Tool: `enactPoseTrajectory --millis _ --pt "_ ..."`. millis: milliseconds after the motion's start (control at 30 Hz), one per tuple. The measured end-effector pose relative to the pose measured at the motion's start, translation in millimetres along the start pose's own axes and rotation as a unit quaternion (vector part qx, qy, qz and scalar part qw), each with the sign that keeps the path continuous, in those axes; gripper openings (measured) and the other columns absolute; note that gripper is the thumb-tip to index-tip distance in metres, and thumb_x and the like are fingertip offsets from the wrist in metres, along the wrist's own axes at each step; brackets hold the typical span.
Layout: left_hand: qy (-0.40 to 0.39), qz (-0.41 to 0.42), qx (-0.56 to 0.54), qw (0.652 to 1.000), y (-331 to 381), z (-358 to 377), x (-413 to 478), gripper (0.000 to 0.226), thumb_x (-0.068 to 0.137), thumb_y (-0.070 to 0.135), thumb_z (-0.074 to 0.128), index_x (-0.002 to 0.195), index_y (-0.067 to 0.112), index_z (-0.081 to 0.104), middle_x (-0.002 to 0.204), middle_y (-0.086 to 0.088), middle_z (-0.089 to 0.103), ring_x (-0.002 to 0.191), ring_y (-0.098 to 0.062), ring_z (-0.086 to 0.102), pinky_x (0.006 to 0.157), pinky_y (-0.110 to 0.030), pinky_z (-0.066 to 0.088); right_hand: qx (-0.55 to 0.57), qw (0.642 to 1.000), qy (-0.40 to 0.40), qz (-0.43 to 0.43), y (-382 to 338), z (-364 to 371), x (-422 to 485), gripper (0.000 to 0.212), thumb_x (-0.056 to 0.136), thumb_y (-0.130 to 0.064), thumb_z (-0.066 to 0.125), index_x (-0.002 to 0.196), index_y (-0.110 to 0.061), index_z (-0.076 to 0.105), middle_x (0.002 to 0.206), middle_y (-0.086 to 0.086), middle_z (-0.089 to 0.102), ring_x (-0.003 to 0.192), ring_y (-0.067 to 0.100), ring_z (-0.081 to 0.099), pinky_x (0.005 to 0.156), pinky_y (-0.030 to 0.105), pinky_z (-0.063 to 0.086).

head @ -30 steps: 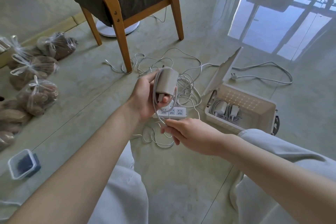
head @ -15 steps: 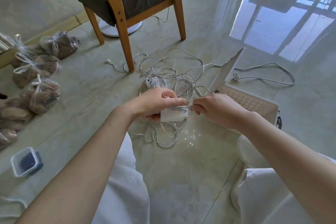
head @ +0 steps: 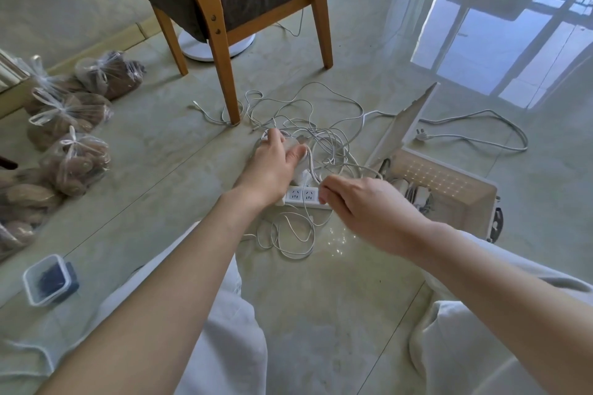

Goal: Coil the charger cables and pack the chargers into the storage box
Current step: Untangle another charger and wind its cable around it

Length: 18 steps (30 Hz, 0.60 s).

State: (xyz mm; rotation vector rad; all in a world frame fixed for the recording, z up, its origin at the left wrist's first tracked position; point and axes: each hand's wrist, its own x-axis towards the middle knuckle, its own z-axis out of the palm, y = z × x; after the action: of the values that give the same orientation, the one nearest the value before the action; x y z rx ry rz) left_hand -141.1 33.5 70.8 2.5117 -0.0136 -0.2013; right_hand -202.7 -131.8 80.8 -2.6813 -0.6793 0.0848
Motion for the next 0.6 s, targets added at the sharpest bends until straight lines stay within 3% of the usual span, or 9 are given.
enactPoseTrajectory --millis 67,133,167,267,367,433,500,600 --pt "0.007 -0.023 -0.097 0.995 4.3 1.8 1.1 0.034 0.097 0.043 0.041 0.102 0.01 0.033 0.104 -0.014 0.055 0.078 -0.033 0.064 0.066 -0.038 0.055 0.03 0.999 -0.015 -0.01 -6.1 4.5 -2.7 0.03 0.1 -0.033 0.027 0.107 -0.014 0.049 0.069 -0.001 0.052 0.063 0.027 0.051 0.059 0.033 0.033" --pt "-0.022 -0.076 -0.203 0.976 10.8 4.0 0.0 0.035 0.098 0.044 0.037 0.104 0.01 0.033 0.094 -0.011 0.055 0.055 -0.02 0.06 0.044 -0.028 0.051 0.056 0.998 -0.026 -0.019 -10.1 10.5 -4.3 0.025 0.101 -0.03 0.028 0.113 -0.015 0.044 0.069 -0.005 0.049 0.063 0.025 0.047 0.057 0.03 0.029" --pt "-0.043 -0.102 -0.268 0.957 13.2 6.2 0.2 0.036 0.099 0.044 0.035 0.108 0.009 0.034 0.095 -0.014 0.056 0.054 -0.018 0.058 0.041 -0.026 0.048 0.071 0.997 -0.033 -0.025 -12.1 12.6 -5.1 0.023 0.101 -0.028 0.028 0.116 -0.016 0.041 0.07 -0.006 0.048 0.063 0.026 0.047 0.057 0.03 0.028" --pt "-0.078 -0.137 -0.457 0.875 24.2 7.6 -2.6 0.039 0.101 0.04 0.031 0.115 0.004 0.038 0.085 -0.02 0.058 0.049 -0.021 0.06 0.047 -0.03 0.053 0.095 0.993 -0.055 -0.049 -15.4 20.1 -7.0 0.023 0.101 -0.024 0.029 0.119 -0.013 0.037 0.085 0.001 0.054 0.068 0.028 0.047 0.061 0.034 0.034" --pt "-0.101 -0.164 -0.565 0.802 34.7 1.9 -6.1 0.044 0.102 0.039 0.028 0.097 0.005 0.054 0.072 -0.016 0.057 0.044 -0.018 0.06 0.046 -0.027 0.053 0.091 0.989 -0.099 -0.065 -14.5 28.9 -7.7 0.024 0.101 -0.024 0.029 0.118 -0.011 0.04 0.106 0.004 0.062 0.084 0.031 0.057 0.074 0.04 0.044" --pt "-0.128 -0.175 -0.598 0.772 38.6 -2.9 -7.2 0.047 0.102 0.04 0.029 0.09 0.006 0.058 0.067 -0.014 0.058 0.043 -0.018 0.057 0.042 -0.022 0.049 0.094 0.986 -0.128 -0.059 -10.8 32.4 -6.4 0.025 0.101 -0.027 0.028 0.116 -0.011 0.041 0.116 0.003 0.062 0.095 0.031 0.059 0.079 0.041 0.046" --pt "-0.16 -0.167 -0.586 0.777 40.5 -5.2 -8.0 0.046 0.101 0.04 0.032 0.087 0.006 0.059 0.062 -0.011 0.06 0.041 -0.018 0.053 0.037 -0.018 0.042 0.072 0.987 -0.136 -0.051 -3.2 32.4 -2.8 0.024 0.102 -0.027 0.029 0.117 -0.014 0.042 0.119 0.001 0.062 0.099 0.03 0.059 0.081 0.038 0.046" --pt "-0.21 -0.13 -0.525 0.815 41.5 -4.9 -9.7 0.043 0.099 0.039 0.035 0.085 0.006 0.058 0.06 -0.011 0.057 0.035 -0.017 0.048 0.032 -0.015 0.032 0.001 0.989 -0.147 -0.025 12.2 26.3 3.2 0.027 0.101 -0.028 0.029 0.116 -0.02 0.05 0.115 -0.002 0.063 0.098 0.025 0.059 0.078 0.035 0.047"
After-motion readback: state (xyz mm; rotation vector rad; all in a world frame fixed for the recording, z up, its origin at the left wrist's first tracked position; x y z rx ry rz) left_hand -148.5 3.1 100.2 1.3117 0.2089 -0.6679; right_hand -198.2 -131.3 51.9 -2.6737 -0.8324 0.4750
